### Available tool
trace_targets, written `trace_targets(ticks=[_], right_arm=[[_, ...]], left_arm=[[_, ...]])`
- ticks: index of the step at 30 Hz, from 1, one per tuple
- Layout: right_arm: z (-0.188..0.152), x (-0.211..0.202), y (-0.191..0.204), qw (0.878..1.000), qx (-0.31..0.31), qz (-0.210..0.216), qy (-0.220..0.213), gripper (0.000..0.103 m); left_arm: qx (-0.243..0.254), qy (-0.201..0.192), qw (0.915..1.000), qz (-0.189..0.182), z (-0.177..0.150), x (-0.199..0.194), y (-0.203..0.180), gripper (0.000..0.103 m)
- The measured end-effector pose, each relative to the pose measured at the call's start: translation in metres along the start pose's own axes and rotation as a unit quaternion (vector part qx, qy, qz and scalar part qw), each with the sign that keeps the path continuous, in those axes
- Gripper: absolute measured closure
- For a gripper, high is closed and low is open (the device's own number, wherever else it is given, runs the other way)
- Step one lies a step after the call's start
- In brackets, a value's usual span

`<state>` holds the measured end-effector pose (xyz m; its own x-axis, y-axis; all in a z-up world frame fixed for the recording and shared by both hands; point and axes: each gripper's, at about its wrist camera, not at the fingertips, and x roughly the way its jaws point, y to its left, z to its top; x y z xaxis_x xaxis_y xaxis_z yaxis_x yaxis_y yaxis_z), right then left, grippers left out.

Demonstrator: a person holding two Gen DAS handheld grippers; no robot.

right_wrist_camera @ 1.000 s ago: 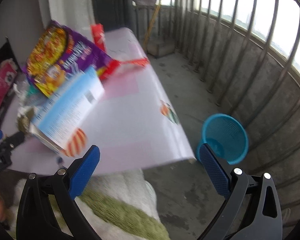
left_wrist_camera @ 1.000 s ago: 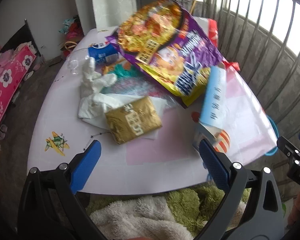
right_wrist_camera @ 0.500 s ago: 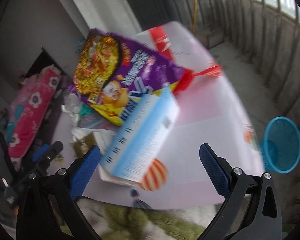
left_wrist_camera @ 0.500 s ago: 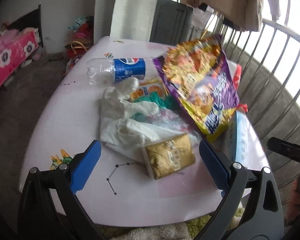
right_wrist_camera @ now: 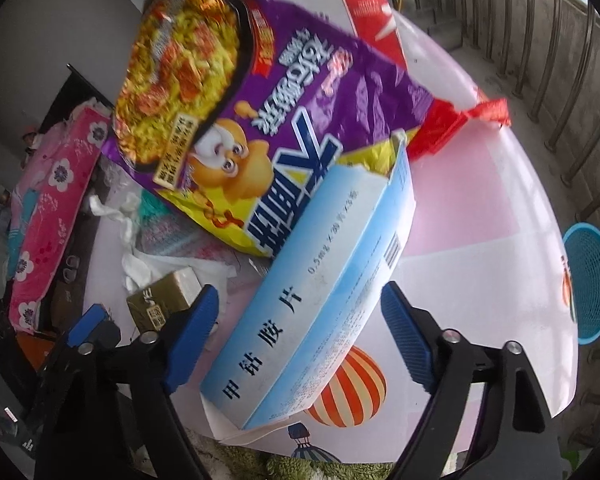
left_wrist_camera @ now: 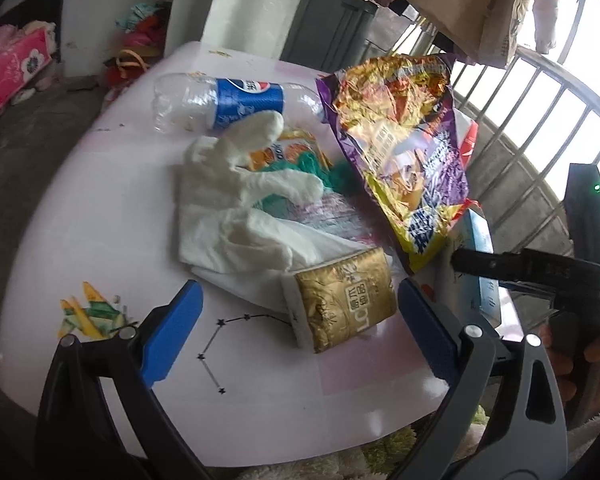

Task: Collect trash
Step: 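Grasp the blue medicine box with the right tool while the left tool reaches the gold packet, then lift the blue box with the right tool while the left tool grasps the gold packet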

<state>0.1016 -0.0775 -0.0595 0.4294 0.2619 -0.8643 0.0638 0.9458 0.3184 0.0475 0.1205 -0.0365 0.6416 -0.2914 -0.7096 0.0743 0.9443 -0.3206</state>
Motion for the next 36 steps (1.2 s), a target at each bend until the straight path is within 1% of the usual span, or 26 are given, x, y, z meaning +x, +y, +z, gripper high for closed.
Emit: trace_targets(ticks=[3, 4, 6, 11, 14, 17, 20, 23, 24, 27, 28, 30, 31, 33, 35, 36], right_arm=[[-0.002, 0.003, -0.002, 1.0, 0.005, 0.0, 0.004, 0.031], [-0.003, 0.001, -0.004, 1.0, 0.008, 0.003, 0.005, 0.034], [-0.006, -0.003, -0.009, 1.0, 0.011, 0.004, 0.005, 0.038], [-0.015, -0.018, -0.028, 1.0, 0.025, 0.008, 0.006, 0.045], [-0.021, -0.028, -0.045, 0.999, 0.041, 0.009, 0.003, 0.048], [-0.028, -0.035, -0.066, 0.997, 0.072, 0.025, 0.002, 0.051], [-0.033, -0.041, -0.088, 0.993, 0.105, 0.045, 0.003, 0.054], [-0.037, -0.046, -0.112, 0.986, 0.143, 0.083, 0.004, 0.055], [-0.038, -0.046, -0.122, 0.98, 0.166, 0.112, 0.007, 0.055], [-0.042, -0.043, -0.143, 0.959, 0.219, 0.179, 0.023, 0.056], [-0.044, -0.041, -0.148, 0.953, 0.23, 0.196, 0.027, 0.056], [-0.047, -0.036, -0.162, 0.936, 0.26, 0.235, 0.038, 0.056], [-0.048, -0.033, -0.164, 0.931, 0.268, 0.243, 0.04, 0.056], [-0.05, -0.033, -0.174, 0.927, 0.278, 0.249, 0.039, 0.056], [-0.052, -0.035, -0.179, 0.932, 0.279, 0.231, 0.033, 0.056], [-0.052, -0.038, -0.181, 0.937, 0.274, 0.213, 0.03, 0.056]], left_arm=[[-0.007, 0.017, 0.9997, -0.019, 0.0, 0.01, 0.004, 0.038], [-0.01, 0.021, 0.9994, -0.027, 0.0, 0.013, 0.005, 0.042], [-0.011, 0.024, 0.999, -0.036, 0.001, 0.017, 0.005, 0.052], [-0.017, 0.023, 0.9982, -0.053, -0.004, 0.014, 0.005, 0.061], [-0.019, 0.022, 0.998, -0.055, -0.004, 0.014, 0.004, 0.063], [-0.022, 0.023, 0.998, -0.055, -0.003, 0.013, 0.006, 0.064], [-0.02, 0.018, 0.9984, -0.05, -0.001, 0.012, 0.005, 0.066], [-0.013, 0.011, 0.9988, -0.046, 0.005, 0.014, 0.004, 0.066], [-0.013, 0.011, 0.9989, -0.045, 0.006, 0.016, 0.004, 0.066], [-0.017, 0.017, 0.999, -0.039, 0.009, 0.025, 0.005, 0.066], [-0.016, 0.018, 0.999, -0.038, 0.009, 0.026, 0.005, 0.066], [-0.017, 0.023, 0.9988, -0.041, 0.01, 0.027, 0.004, 0.066], [-0.019, 0.026, 0.9985, -0.043, 0.01, 0.027, 0.004, 0.066], [-0.019, 0.036, 0.998, -0.049, 0.008, 0.026, 0.002, 0.066], [-0.014, 0.048, 0.9974, -0.052, 0.006, 0.026, 0.0, 0.066], [-0.011, 0.052, 0.9972, -0.052, 0.005, 0.025, -0.003, 0.066]])
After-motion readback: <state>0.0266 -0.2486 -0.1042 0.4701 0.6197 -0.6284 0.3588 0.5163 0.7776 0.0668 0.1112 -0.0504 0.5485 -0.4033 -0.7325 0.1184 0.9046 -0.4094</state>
